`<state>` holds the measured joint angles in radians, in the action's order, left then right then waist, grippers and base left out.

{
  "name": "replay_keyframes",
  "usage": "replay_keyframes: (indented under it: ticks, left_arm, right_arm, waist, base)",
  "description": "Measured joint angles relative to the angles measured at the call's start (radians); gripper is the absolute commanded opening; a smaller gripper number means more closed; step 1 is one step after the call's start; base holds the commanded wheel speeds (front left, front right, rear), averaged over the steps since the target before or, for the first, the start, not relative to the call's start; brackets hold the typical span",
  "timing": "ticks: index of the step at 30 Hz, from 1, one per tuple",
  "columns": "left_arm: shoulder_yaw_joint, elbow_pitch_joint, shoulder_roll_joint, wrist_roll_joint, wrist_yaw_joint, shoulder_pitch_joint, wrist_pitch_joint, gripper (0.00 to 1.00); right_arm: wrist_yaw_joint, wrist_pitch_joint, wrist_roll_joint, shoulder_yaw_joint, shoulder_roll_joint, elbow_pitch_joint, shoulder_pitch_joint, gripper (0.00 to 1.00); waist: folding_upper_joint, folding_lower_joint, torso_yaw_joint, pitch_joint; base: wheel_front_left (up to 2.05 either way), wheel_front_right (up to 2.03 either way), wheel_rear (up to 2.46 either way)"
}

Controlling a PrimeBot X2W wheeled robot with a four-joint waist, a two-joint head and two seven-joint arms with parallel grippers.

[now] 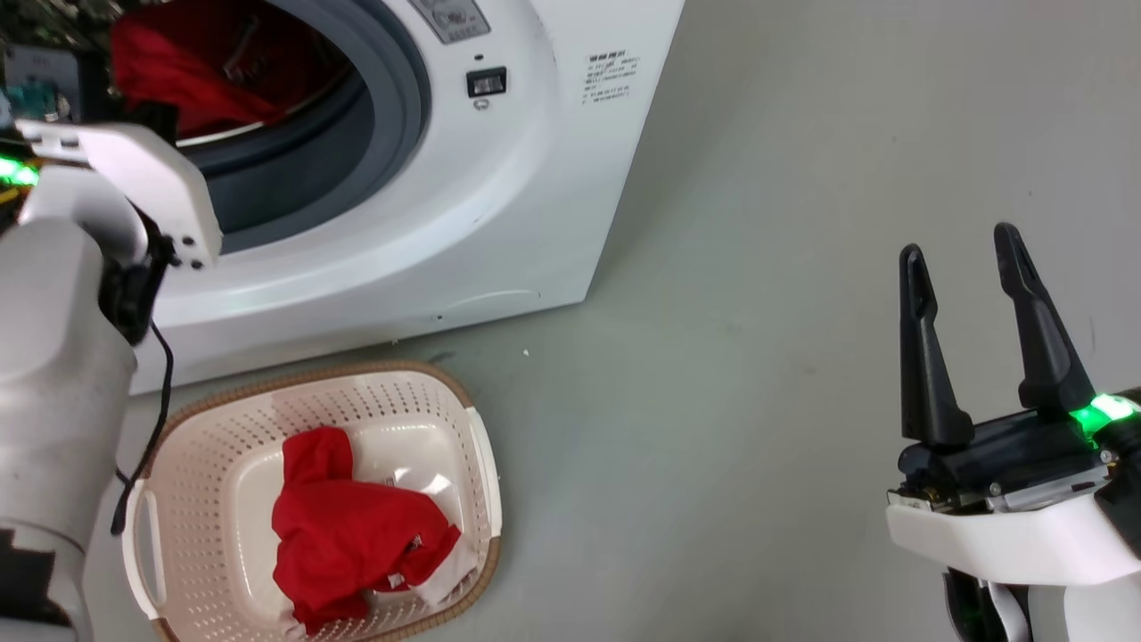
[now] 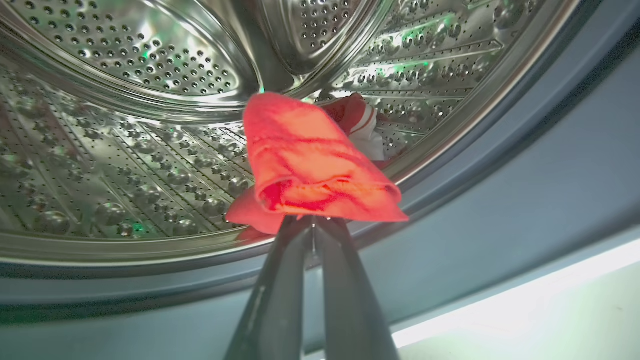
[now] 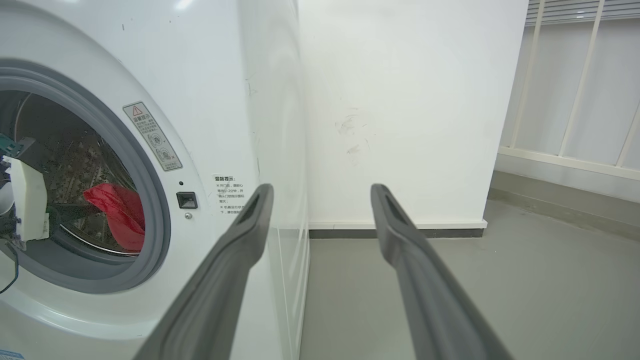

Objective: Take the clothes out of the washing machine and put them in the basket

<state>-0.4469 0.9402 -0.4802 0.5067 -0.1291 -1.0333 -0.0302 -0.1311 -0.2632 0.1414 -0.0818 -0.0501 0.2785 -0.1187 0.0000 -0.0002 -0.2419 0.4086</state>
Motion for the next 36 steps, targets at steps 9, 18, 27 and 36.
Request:
replay_keyframes:
  ticks: [9,18,27,36]
  left_arm:
    - [-0.01,-0.038,0.043,0.018,0.022,0.172,-0.146,0.0]
    - [0.019,-0.179,0.076,0.022,0.119,0.388,-0.228,0.0]
    - [0.095,-0.435,0.117,-0.039,0.221,0.667,-0.23,0.0]
    - [0.141,-0.508,0.167,-0.09,0.229,0.882,-0.231,0.0]
  right_arm:
    - [0.0,0.0,-0.016,0.01,0.0,-0.018,0.07,1.0]
    - [0.0,0.0,-0.039,0.013,0.0,-0.027,0.129,1.0]
    - [0.0,0.0,-0.055,0.012,0.0,-0.04,0.183,1.0]
    - [0.0,0.0,-0.063,0.022,0.0,-0.05,0.234,1.0]
  waist:
    - [0.0,0.0,0.015,-0.112]
    - [0.0,0.0,0.043,-0.22]
    - [0.0,0.0,0.079,-0.309]
    - [0.0,0.0,0.114,-0.389]
  base:
    - [0.0,0.0,0.0]
    - [0.0,0.0,0.0]
    - [0.0,0.0,0.0]
    - [0.0,0.0,0.0]
